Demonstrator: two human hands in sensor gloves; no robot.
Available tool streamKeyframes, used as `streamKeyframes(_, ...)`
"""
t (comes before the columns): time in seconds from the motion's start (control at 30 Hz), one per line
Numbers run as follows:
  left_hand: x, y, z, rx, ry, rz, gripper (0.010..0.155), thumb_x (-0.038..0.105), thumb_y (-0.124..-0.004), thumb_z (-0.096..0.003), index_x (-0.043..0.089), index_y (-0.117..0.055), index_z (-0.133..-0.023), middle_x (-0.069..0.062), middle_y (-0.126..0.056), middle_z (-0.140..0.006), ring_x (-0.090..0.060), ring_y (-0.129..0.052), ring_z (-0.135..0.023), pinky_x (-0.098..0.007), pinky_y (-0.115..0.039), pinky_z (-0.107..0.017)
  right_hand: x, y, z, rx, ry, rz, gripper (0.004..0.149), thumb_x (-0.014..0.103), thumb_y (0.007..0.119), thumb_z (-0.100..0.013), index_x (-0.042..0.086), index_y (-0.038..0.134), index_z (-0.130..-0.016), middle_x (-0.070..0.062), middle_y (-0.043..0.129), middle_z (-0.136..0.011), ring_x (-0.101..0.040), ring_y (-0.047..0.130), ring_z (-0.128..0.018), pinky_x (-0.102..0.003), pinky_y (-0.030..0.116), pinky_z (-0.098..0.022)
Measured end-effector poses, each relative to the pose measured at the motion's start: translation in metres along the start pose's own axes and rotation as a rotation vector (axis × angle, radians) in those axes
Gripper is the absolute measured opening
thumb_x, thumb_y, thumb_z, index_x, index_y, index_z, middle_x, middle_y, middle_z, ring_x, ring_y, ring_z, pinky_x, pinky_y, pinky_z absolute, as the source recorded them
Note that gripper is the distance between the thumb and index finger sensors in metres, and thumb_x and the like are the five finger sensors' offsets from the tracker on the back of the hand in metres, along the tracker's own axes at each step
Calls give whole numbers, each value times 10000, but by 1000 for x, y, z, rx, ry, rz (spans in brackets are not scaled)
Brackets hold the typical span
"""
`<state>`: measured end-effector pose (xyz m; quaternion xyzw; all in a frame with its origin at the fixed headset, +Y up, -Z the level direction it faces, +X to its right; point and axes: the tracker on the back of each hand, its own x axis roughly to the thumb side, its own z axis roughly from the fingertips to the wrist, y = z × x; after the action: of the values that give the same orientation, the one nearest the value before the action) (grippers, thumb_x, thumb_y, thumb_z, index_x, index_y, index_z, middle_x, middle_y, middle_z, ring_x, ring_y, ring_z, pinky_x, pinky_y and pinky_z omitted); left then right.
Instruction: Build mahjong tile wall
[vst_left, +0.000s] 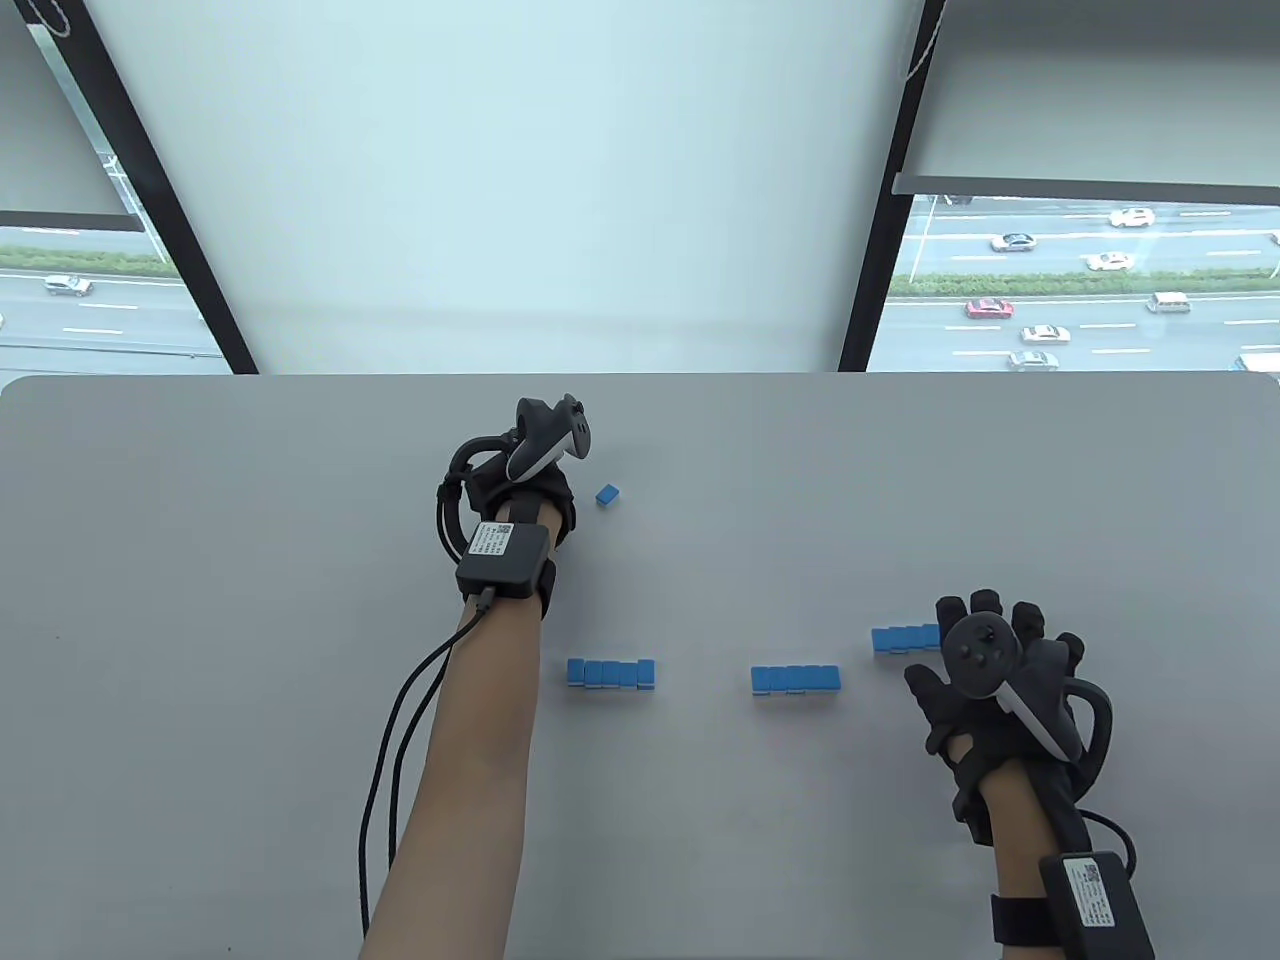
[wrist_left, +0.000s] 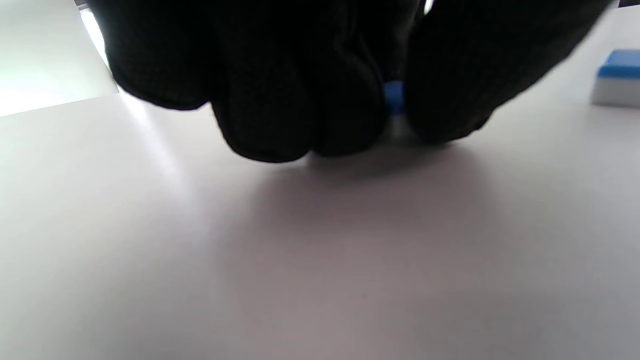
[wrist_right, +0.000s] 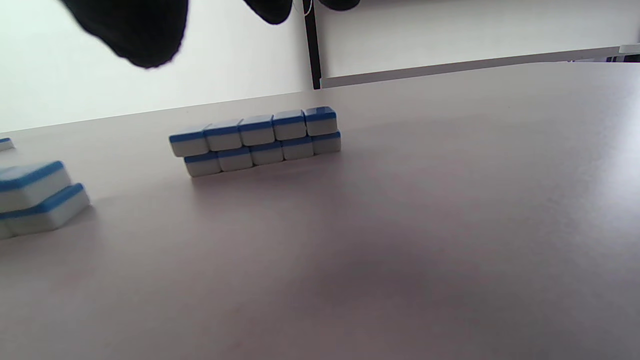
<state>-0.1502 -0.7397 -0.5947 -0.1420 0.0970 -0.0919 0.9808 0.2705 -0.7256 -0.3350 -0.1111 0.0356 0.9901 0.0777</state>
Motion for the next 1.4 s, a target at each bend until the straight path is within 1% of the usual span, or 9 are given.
streamKeyframes(0.17,-4,4,12,17,-59,-42,600,467,-912,-370,272,-782,-922,67,-987,-732,-191,-1036,-599,-508,-854,-535,0,0,0,0,-1,-5,776,595,707,-415,337,357,-1058,14,234,-1144,-401,171,-1018,-645,116,-650)
streamKeyframes(0.3,-20,17,36,55,-94,-40,601,460,-913,-372,265,-777,-924,57,-968,-758,-200,-1021,-625,-519,-839,-549,1,-1,0,-1,-9,-8,776,595,707,-415,338,356,-1058,15,232,-1144,-401,170,-1018,-645,116,-649)
streamKeyframes(0.57,-67,50,105,205,-187,-45,602,439,-910,-381,258,-759,-935,51,-935,-797,-207,-993,-667,-526,-818,-575,7,0,1,6,-38,-17,778,598,704,-415,338,353,-1058,16,231,-1144,-400,170,-1018,-645,117,-649)
streamKeyframes(0.77,-100,54,157,306,-258,19,604,414,-901,-389,260,-732,-948,55,-908,-818,-206,-973,-689,-526,-802,-590,10,1,2,14,-56,-26,781,597,709,-413,340,350,-1058,15,230,-1144,-400,169,-1018,-645,117,-648)
streamKeyframes(0.97,-123,26,191,390,-333,72,602,405,-899,-392,270,-726,-952,59,-885,-840,-221,-947,-718,-534,-777,-613,11,2,2,18,-64,-31,781,598,708,-413,339,350,-1058,14,227,-1144,-401,169,-1018,-645,117,-649)
streamKeyframes(1.03,-127,14,197,426,-371,122,599,404,-903,-390,272,-732,-949,58,-884,-844,-223,-945,-724,-535,-776,-615,12,3,2,19,-65,-27,780,598,708,-414,340,350,-1058,15,228,-1144,-401,170,-1018,-645,117,-649)
streamKeyframes(1.17,-136,-17,205,470,-359,202,599,402,-906,-387,271,-739,-947,57,-890,-843,-223,-948,-725,-539,-777,-614,12,3,2,23,-62,-19,780,597,707,-414,338,352,-1058,15,229,-1144,-401,169,-1018,-645,117,-649)
streamKeyframes(1.27,-142,-37,203,462,-336,252,596,400,-910,-387,266,-749,-945,53,-894,-842,-227,-950,-724,-540,-774,-617,13,4,3,26,-57,-15,779,597,707,-414,339,352,-1057,15,229,-1144,-402,170,-1017,-644,117,-649)
streamKeyframes(1.4,-142,-61,195,343,-351,276,592,392,-914,-388,267,-756,-944,47,-892,-844,-231,-946,-727,-547,-770,-617,13,5,3,33,-48,-5,780,597,707,-414,339,351,-1057,14,230,-1144,-402,170,-1017,-645,118,-649)
